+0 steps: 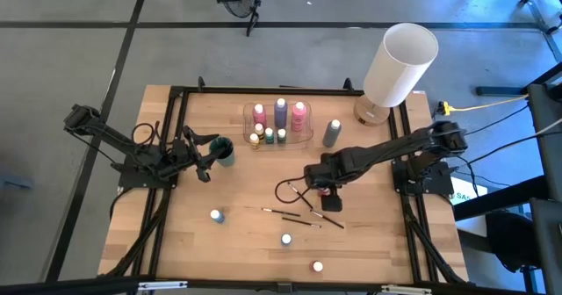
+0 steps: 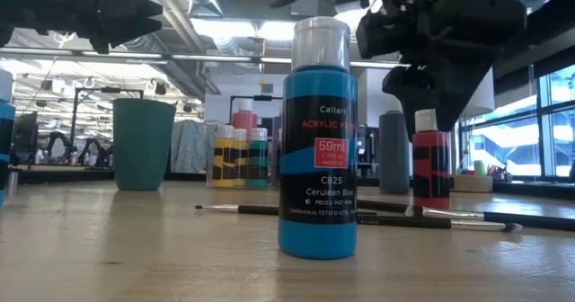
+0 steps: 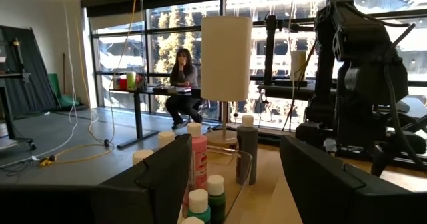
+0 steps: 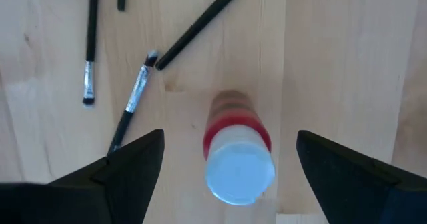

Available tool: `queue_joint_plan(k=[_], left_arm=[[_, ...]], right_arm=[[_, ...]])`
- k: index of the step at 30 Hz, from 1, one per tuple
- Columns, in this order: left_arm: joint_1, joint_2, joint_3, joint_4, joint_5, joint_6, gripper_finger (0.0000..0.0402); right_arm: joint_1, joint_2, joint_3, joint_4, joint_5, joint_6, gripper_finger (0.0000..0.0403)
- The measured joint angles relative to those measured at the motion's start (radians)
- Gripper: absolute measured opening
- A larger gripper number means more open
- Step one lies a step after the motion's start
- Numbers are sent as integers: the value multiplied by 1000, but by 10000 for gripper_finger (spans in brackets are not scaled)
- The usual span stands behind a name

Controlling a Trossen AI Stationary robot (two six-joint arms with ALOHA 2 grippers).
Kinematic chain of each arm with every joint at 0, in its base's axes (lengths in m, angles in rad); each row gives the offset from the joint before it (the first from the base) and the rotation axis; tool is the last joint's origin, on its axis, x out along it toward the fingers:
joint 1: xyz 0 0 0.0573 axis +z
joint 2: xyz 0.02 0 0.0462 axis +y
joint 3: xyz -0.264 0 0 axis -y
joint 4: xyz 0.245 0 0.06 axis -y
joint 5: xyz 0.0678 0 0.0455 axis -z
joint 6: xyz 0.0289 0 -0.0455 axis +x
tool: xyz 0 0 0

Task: Pick & Place Paint Supplies
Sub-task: Put the red paint bottle into the transparent bin

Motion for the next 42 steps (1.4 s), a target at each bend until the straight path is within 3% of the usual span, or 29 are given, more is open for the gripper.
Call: queue_joint_plan(k=[42], left_arm=[[0,0,0,0,1,0,224]], right_arm=[[0,41,0,-3,19,-44,343]])
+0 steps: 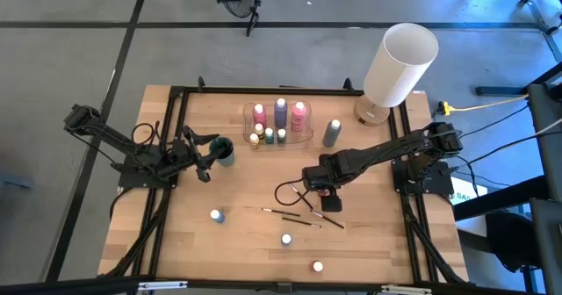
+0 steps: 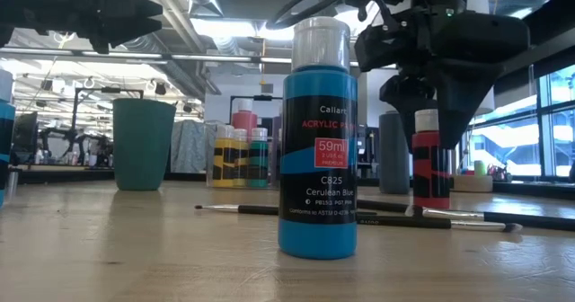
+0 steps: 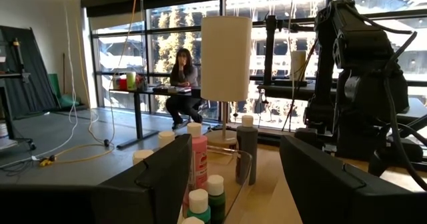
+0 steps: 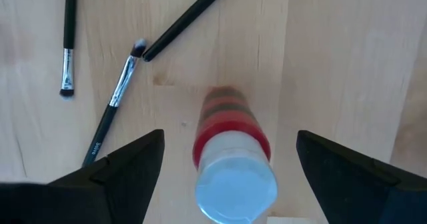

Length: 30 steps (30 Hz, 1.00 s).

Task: Pick & Place Paint Supplies
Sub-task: Put the red paint bottle into the transparent bin

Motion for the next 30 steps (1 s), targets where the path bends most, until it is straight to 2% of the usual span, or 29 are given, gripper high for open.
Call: queue_joint_plan(k=[14,30], left_arm=[[0,0,0,0,0,0,224],[0,0,0,0,0,0,224]], right_arm=[[0,0,0,1,-1,0,335],[0,0,0,1,-1,0,216]])
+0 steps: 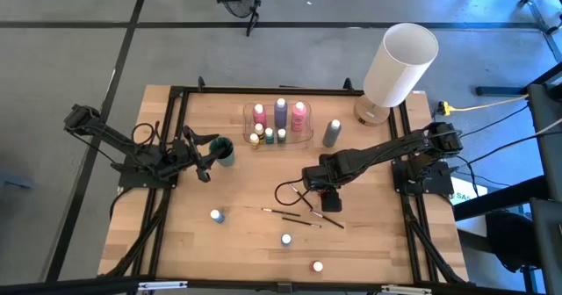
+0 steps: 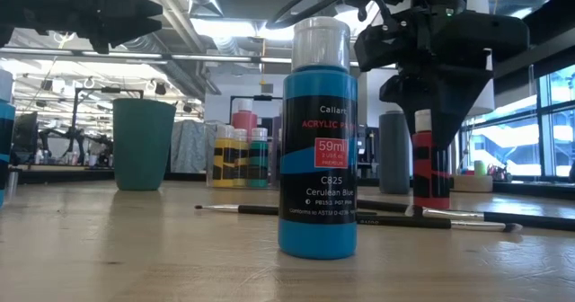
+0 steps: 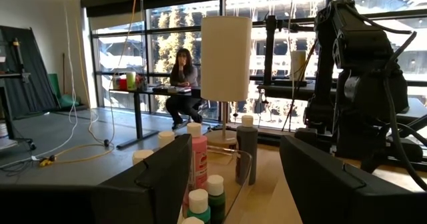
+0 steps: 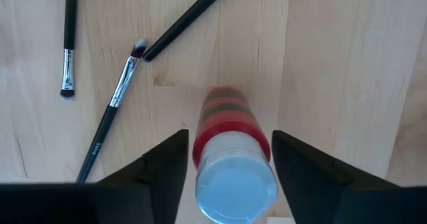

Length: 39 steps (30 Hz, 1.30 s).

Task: Pick & Place Paint Supplies
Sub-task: Put the red paint bottle into the transparent bin

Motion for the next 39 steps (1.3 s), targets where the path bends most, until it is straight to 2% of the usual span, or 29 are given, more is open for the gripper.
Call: queue_joint_plan(k=[14,39], left_arm=[[0,0,0,0,0,0,224],[0,0,0,0,0,0,224]], right_arm=[[0,0,0,0,-2,0,166],[1,-1,0,0,-25,-3,161]])
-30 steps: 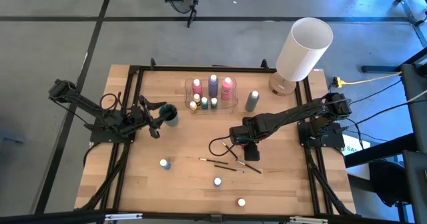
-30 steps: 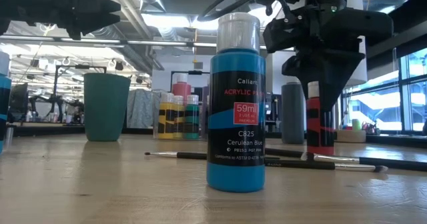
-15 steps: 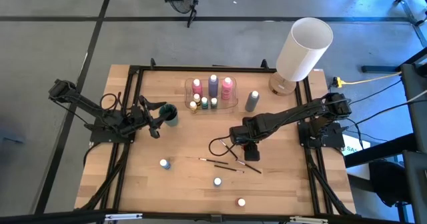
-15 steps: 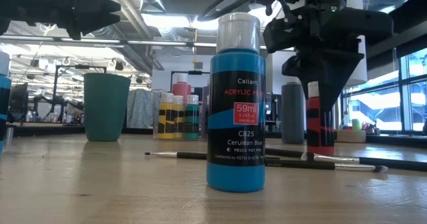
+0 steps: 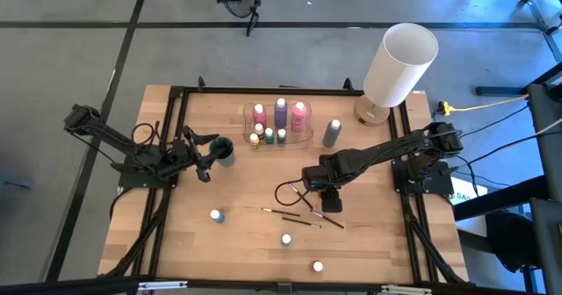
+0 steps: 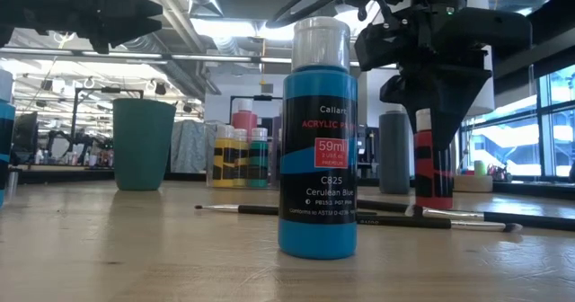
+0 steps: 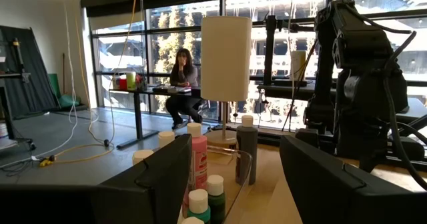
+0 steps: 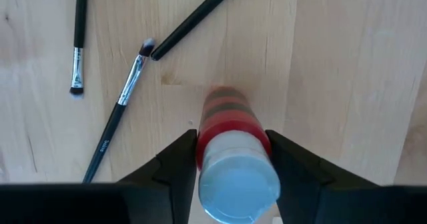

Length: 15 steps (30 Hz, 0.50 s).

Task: Pick & Place Paint Supplies
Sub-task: Put the red paint bottle into the transparent bin

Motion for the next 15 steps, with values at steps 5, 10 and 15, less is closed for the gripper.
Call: queue_joint_plan(k=[5,10,15], left_arm=[[0,0,0,0,0,0,224],[0,0,0,0,0,0,224],[0,0,0,0,0,0,224]], right_arm=[[0,0,0,0,3,2,161],[0,0,0,-2,6,7,154],[0,0,1,-42,7,35,148]])
